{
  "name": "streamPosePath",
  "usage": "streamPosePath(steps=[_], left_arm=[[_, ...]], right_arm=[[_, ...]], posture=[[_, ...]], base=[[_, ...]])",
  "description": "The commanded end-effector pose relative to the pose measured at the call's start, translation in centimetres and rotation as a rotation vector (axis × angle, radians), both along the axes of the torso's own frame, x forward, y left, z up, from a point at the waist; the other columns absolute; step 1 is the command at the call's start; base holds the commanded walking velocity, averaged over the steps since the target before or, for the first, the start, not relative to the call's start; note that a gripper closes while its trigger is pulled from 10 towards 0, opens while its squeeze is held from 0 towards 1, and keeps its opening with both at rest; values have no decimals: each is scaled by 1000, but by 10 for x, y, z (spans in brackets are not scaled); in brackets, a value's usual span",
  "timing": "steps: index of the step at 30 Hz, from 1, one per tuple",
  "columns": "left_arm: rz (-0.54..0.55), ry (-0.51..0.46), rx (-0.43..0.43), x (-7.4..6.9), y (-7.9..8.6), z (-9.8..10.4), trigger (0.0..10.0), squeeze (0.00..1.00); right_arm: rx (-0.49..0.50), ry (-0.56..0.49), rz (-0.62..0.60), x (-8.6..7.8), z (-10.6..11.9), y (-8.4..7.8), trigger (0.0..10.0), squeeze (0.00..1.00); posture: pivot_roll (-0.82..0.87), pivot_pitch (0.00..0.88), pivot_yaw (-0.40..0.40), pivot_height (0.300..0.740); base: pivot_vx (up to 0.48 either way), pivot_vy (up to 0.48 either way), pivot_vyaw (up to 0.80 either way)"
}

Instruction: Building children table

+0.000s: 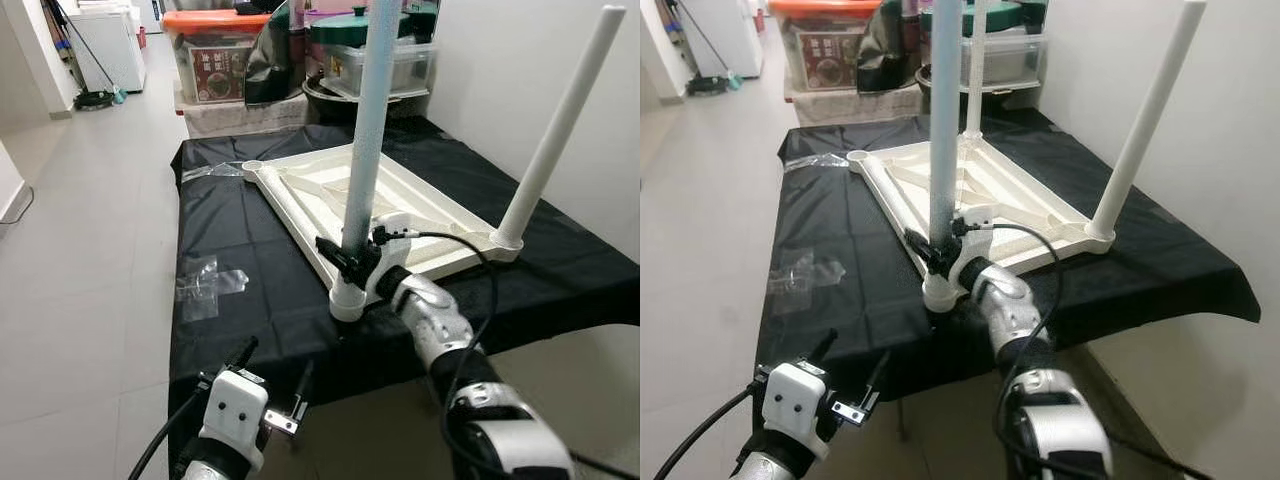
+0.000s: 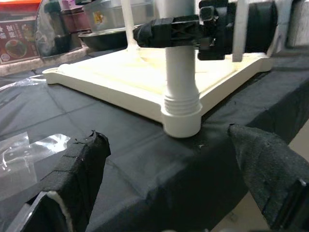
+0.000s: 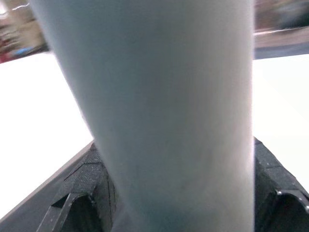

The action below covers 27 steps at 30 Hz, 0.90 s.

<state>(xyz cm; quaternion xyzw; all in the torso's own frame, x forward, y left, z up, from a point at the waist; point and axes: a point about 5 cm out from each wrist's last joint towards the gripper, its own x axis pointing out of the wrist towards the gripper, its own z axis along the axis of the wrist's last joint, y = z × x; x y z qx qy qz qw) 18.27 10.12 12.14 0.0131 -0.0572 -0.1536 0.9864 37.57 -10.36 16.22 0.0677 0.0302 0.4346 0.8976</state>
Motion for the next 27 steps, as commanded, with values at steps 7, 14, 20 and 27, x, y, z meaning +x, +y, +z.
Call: streamPosePath(steps=[7, 14, 20, 27], left_arm=[[-6, 10, -2, 0, 0, -2, 10000, 0], [-2, 11, -1, -1, 0, -2, 10000, 0], [-1, 12, 0, -1, 0, -2, 10000, 0], [0, 15, 0, -2, 0, -3, 10000, 0]], right_arm=[[-118, 57, 526, -21, -8, 50, 10000, 0], [-141, 34, 591, -26, -8, 65, 0, 0], [-158, 5, 502, -23, -11, 67, 0, 0], [-209, 34, -215, 5, -23, 31, 0, 0]], posture=[[90, 0, -16, 740], [100, 0, -18, 740], [97, 0, -18, 740], [82, 0, -11, 740]], base=[[0, 0, 0], [0, 0, 0], [0, 0, 0], [0, 0, 0]])
